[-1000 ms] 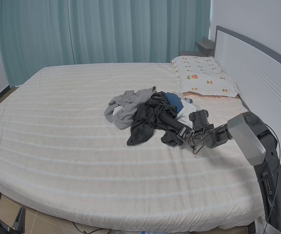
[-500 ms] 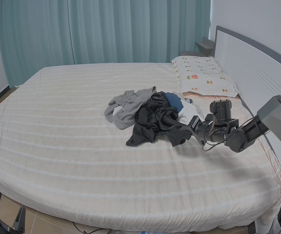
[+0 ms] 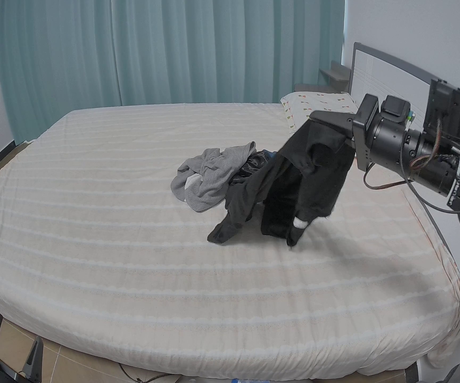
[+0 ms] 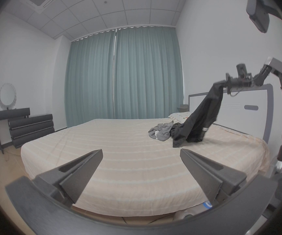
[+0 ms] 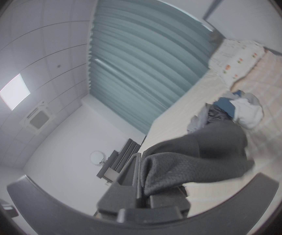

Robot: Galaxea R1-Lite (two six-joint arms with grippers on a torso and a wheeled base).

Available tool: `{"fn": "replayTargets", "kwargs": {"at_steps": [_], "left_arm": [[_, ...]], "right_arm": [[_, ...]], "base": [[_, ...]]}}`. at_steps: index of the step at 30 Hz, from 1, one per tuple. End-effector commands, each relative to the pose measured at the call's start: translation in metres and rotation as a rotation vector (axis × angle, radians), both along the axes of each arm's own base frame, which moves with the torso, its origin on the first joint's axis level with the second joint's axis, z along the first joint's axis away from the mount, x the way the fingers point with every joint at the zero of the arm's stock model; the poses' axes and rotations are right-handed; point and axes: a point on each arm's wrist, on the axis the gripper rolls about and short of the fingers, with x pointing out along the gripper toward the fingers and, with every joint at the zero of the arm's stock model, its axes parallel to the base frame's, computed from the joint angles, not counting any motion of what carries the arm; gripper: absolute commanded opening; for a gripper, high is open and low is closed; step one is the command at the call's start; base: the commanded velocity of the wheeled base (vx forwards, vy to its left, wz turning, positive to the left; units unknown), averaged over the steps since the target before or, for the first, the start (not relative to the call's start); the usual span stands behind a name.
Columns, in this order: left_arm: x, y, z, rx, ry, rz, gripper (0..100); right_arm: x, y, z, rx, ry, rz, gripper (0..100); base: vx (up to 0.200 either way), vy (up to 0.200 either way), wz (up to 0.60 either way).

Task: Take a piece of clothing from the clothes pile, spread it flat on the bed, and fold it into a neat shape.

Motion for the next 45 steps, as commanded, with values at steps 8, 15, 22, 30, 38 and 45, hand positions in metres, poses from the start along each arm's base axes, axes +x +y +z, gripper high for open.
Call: {"fn": "replayTargets", "kwargs": {"at_steps": [8, 15, 22, 30, 38, 45], "left_arm": [[0.023, -0.005, 0.077, -0.118, 0.022, -0.245, 100], [0.077, -0.011, 0.070, -0.169, 0.349, -0.422, 100], [0.125, -0.025, 0.051, -0.197, 0.623, -0.524, 100], [0.176, -0.059, 0.015, -0.136, 0.820, -0.610, 100], [0.218, -0.114, -0.023, -0.146, 0.840, -0.581, 100], [0.251, -0.167, -0.068, -0.119, 0.782, -0.464, 100]], "right_arm": [[-0.027, 0.011, 0.025, 0.016, -0.065, 0.069, 0], [-0.024, 0.017, 0.019, 0.006, -0.048, 0.081, 0], [-0.018, 0.021, 0.016, 0.002, -0.040, 0.082, 0], [-0.019, 0.020, 0.015, 0.000, -0.037, 0.080, 0], [-0.015, 0.018, 0.014, -0.001, -0.034, 0.069, 0], [-0.015, 0.018, 0.017, 0.005, -0.043, 0.068, 0]], "base": [[0.000, 0.000, 0.00], [0.000, 0.000, 0.00], [0.000, 0.000, 0.00], [0.000, 0.000, 0.00], [0.000, 0.000, 0.00], [0.000, 0.000, 0.00]]}}
